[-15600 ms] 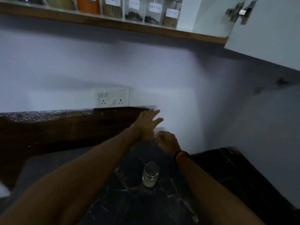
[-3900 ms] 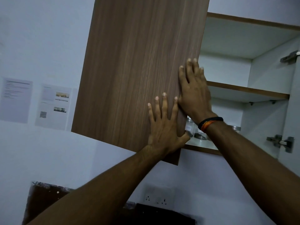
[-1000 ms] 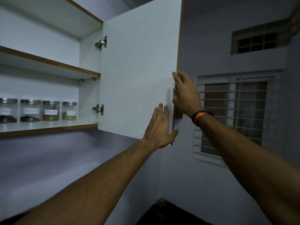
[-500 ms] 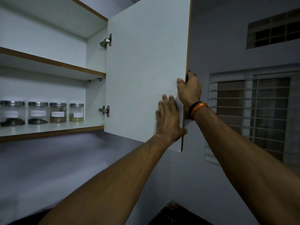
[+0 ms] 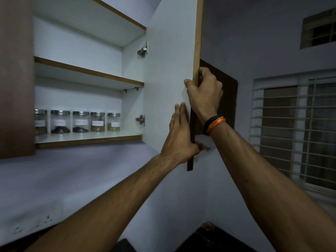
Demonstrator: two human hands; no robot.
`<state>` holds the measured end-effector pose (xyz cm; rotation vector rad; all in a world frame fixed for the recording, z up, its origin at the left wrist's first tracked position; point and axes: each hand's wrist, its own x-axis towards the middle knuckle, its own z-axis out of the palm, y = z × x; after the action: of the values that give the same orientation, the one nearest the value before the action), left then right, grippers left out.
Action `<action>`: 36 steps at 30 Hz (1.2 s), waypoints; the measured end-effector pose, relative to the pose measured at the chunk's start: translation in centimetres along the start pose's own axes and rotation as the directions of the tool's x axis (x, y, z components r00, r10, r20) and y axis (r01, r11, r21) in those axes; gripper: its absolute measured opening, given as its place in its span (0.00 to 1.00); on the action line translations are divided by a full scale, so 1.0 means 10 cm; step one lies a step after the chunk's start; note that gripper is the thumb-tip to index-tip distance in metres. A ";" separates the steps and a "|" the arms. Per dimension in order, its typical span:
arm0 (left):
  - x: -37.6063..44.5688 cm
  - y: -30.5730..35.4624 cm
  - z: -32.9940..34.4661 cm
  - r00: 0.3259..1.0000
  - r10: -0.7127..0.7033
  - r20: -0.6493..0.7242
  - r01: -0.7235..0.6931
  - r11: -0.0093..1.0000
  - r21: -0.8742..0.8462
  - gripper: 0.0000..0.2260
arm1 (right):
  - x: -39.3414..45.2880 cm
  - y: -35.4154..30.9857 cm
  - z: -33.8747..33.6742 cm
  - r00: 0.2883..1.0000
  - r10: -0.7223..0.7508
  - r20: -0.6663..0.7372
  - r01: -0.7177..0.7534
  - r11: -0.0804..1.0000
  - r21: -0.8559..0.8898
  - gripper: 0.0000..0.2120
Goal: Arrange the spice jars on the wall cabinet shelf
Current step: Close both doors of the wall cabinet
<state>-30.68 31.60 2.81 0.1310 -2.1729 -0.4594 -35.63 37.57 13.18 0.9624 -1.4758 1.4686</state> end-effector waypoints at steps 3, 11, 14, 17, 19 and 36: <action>-0.16 -0.08 -0.31 1.000 -0.008 -0.003 0.008 0.999 -0.033 0.57 | -0.17 -0.25 0.14 0.998 -0.057 -0.005 0.057 0.998 0.027 0.14; -0.55 -0.33 -0.95 0.998 -0.046 -0.049 0.042 0.997 -0.072 0.47 | -0.57 -0.65 0.58 0.993 -0.113 0.014 0.111 0.990 0.082 0.28; -0.66 -0.48 -1.15 0.994 -0.042 -0.105 0.035 0.997 -0.065 0.43 | -0.74 -0.75 0.77 0.988 -0.134 0.073 0.118 0.975 0.190 0.30; -0.76 -0.66 -1.38 0.993 -0.054 -0.104 0.051 0.998 -0.032 0.42 | -0.86 -0.86 1.01 0.976 -0.140 0.166 0.088 0.954 0.287 0.33; -0.82 -0.79 -1.54 0.994 -0.061 -0.095 0.061 0.998 0.002 0.42 | -0.91 -0.97 1.19 0.968 -0.149 0.201 0.070 0.933 0.352 0.35; -1.11 -1.76 -2.39 0.947 -0.245 -0.208 0.305 0.888 0.345 0.38 | -1.14 -1.40 2.55 0.877 -0.351 0.327 0.214 0.896 0.388 0.36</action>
<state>-6.25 11.48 0.82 0.6743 -2.0667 -0.1767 -19.31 11.39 8.26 1.6978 -1.2847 1.3852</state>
